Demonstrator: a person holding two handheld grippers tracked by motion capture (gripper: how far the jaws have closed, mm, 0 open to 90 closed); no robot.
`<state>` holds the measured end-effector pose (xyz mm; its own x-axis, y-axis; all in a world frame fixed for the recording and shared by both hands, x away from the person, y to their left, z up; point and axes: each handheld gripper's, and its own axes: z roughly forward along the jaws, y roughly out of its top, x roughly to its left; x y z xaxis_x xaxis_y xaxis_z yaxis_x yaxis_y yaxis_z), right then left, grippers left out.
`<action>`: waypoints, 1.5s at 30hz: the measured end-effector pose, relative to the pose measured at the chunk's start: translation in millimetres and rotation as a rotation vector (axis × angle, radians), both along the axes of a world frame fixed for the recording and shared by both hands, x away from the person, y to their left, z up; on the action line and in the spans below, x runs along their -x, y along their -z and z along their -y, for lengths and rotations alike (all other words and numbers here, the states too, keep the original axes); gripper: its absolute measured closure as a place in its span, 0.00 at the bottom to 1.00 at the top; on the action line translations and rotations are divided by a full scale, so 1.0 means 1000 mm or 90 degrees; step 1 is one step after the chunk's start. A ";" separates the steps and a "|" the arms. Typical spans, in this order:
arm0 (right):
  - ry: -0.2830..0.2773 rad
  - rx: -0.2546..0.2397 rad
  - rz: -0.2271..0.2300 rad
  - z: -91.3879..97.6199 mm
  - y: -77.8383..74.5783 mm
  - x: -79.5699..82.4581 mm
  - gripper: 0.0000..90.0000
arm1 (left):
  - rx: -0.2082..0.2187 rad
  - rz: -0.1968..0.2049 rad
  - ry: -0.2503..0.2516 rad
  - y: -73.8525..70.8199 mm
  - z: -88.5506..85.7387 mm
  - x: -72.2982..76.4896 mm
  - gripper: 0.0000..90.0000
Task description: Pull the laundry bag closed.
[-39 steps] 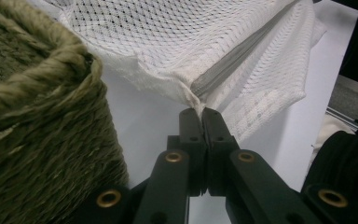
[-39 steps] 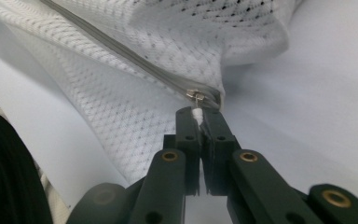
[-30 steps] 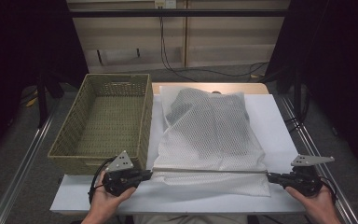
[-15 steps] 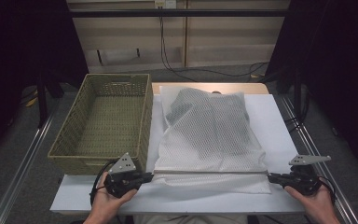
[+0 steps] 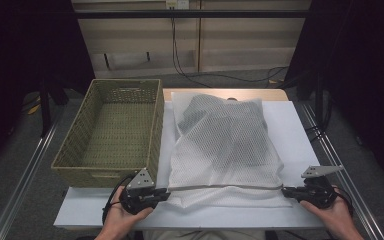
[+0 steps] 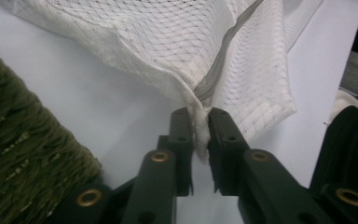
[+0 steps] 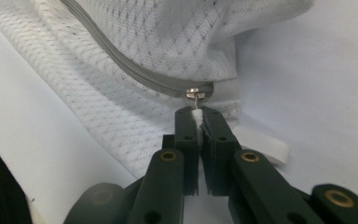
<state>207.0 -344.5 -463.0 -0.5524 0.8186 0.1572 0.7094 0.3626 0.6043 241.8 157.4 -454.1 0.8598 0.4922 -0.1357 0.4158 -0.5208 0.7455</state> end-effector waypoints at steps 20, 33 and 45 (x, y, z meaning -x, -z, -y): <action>0.040 -0.075 0.072 0.002 -0.013 0.003 0.33 | 0.061 0.002 -0.038 -0.010 -0.008 0.012 0.12; 0.120 -0.165 0.151 0.005 -0.036 0.034 0.15 | 0.120 0.077 -0.101 -0.023 -0.041 0.040 0.04; 0.165 -0.137 0.189 0.005 -0.035 0.057 0.18 | 0.137 0.114 -0.148 -0.028 -0.061 0.038 0.03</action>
